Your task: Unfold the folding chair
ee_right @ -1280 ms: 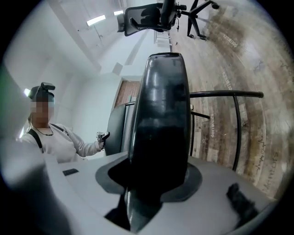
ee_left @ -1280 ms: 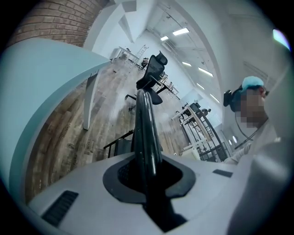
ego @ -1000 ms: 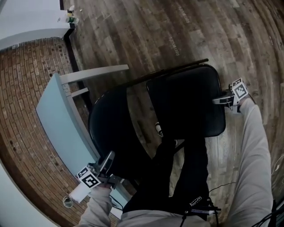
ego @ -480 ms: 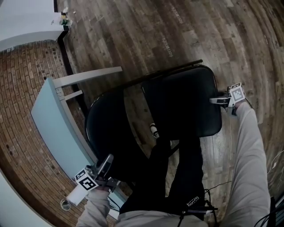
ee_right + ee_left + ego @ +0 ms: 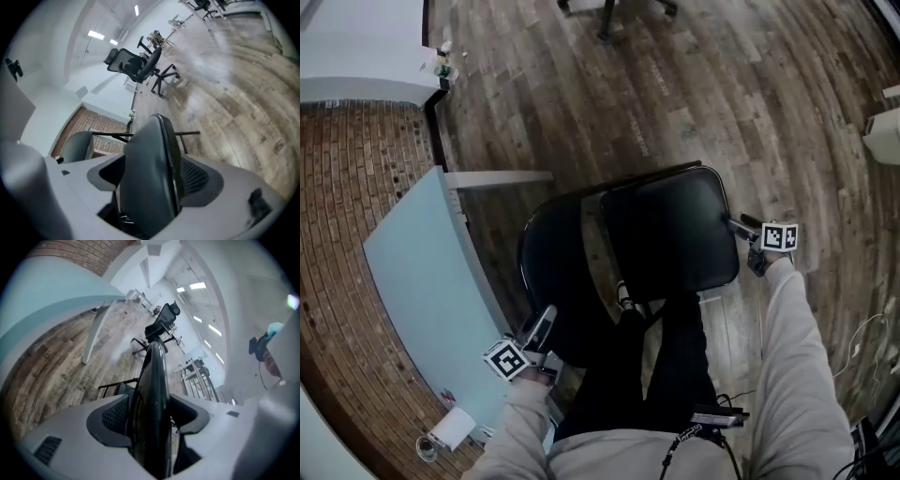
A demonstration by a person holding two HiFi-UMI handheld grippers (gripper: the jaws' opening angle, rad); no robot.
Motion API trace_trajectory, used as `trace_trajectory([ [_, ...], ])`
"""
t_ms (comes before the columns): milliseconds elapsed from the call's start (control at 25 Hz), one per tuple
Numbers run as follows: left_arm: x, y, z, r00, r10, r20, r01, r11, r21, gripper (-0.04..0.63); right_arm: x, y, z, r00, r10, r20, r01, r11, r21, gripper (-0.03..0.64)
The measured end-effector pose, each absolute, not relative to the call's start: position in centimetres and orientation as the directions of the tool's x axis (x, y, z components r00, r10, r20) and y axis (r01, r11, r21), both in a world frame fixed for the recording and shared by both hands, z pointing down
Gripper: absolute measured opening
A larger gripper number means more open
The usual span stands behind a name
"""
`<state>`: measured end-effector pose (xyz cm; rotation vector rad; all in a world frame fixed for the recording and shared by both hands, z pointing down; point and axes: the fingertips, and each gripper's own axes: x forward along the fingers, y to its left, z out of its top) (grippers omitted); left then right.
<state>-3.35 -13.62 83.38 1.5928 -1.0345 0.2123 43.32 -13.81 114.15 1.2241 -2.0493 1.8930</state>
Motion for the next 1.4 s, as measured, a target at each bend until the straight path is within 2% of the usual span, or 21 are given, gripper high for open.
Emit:
trace_trajectory([
  [200, -8.3, -14.9, 77.4, 0.529, -0.585, 0.614, -0.761, -0.007, 0.649, 0.277, 43.3, -11.8, 101.9, -0.596, -0.563, 0.573, -0.659, -0.065, -0.750, 0.351],
  [400, -11.2, -14.6, 70.6, 0.565, -0.604, 0.563, -0.744, -0.077, 0.664, 0.287, 38.4, -11.7, 87.6, -0.503, -0.652, 0.567, -0.726, -0.037, -0.687, 0.353],
  [680, -9.9, -17.5, 60.6, 0.697, -0.599, 0.394, -0.665, -0.337, 0.666, 0.286, 34.4, -14.3, 69.3, -0.391, -0.762, 0.515, -0.816, 0.028, -0.578, 0.351],
  [1120, -13.1, -20.5, 48.7, 0.755, -0.642, 0.134, -0.567, -0.536, 0.626, 0.284, 28.8, -14.8, 51.0, -0.254, -0.884, 0.393, -0.898, 0.064, -0.436, 0.350],
  [1160, -13.5, -20.5, 48.2, 0.749, -0.650, 0.130, -0.574, -0.538, 0.617, 0.262, 28.2, -14.8, 50.1, -0.250, -0.890, 0.382, -0.897, 0.064, -0.437, 0.348],
  [1200, -14.0, -20.6, 47.7, 0.739, -0.660, 0.131, -0.587, -0.537, 0.605, 0.172, 27.5, -14.7, 49.3, -0.248, -0.893, 0.377, -0.899, 0.067, -0.433, 0.338],
  [1240, -14.4, -20.7, 47.2, 0.730, -0.671, 0.131, -0.600, -0.536, 0.594, 0.066, 26.9, -14.6, 48.4, -0.247, -0.893, 0.375, -0.905, 0.075, -0.418, 0.219],
  [1280, -14.6, -20.9, 46.7, 0.722, -0.680, 0.126, -0.609, -0.539, 0.583, 0.009, 26.2, -14.5, 47.5, -0.251, -0.892, 0.376, -0.917, 0.094, -0.389, 0.016],
  [1400, -14.7, -20.9, 45.1, 0.723, -0.681, 0.114, -0.620, -0.568, 0.542, 0.007, 23.2, -13.7, 45.1, -0.260, -0.883, 0.391, -0.948, 0.157, -0.276, 0.008],
])
